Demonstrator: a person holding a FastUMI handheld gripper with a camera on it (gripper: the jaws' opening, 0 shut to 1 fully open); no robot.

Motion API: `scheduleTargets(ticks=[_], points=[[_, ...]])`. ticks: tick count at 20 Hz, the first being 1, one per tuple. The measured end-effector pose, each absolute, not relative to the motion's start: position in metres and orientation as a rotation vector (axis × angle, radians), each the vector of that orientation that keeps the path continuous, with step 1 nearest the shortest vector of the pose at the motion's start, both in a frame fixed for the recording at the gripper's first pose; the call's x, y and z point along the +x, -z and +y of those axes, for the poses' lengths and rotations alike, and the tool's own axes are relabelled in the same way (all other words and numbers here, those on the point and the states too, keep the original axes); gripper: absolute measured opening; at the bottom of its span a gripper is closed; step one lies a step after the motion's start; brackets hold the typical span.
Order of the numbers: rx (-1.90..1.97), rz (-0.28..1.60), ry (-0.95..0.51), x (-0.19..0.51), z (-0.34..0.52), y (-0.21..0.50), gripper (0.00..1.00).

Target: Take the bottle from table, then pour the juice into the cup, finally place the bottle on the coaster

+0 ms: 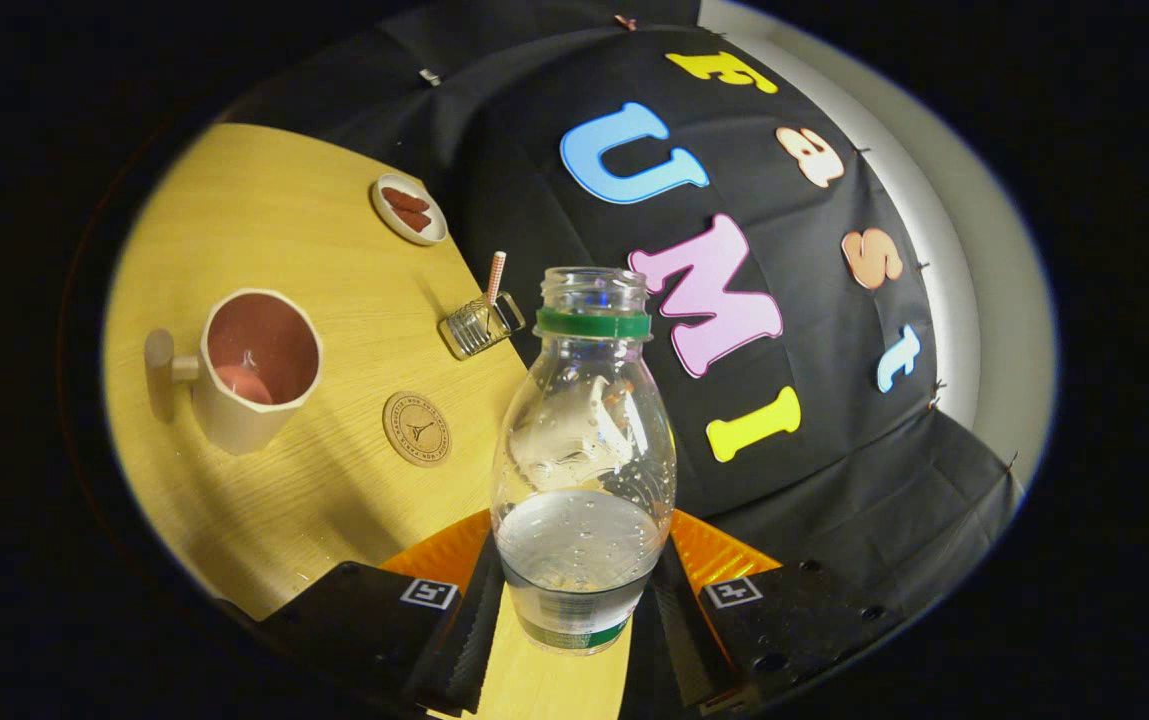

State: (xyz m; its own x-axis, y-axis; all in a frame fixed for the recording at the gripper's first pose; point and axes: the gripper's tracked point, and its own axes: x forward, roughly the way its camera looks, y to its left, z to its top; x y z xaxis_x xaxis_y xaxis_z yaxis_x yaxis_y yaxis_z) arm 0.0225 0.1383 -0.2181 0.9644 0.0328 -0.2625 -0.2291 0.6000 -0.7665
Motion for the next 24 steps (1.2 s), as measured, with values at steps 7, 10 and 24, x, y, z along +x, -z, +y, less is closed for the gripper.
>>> scheduleTargets(ticks=[7, 10, 24], points=[[-1.111, 0.237, -0.217, 0.024, 0.155, 0.234, 0.74], [-1.184, 0.246, -0.242, 0.023, 0.159, 0.243, 0.74], [-1.391, 0.245, -0.29, 0.03, 0.164, 0.261, 0.74]])
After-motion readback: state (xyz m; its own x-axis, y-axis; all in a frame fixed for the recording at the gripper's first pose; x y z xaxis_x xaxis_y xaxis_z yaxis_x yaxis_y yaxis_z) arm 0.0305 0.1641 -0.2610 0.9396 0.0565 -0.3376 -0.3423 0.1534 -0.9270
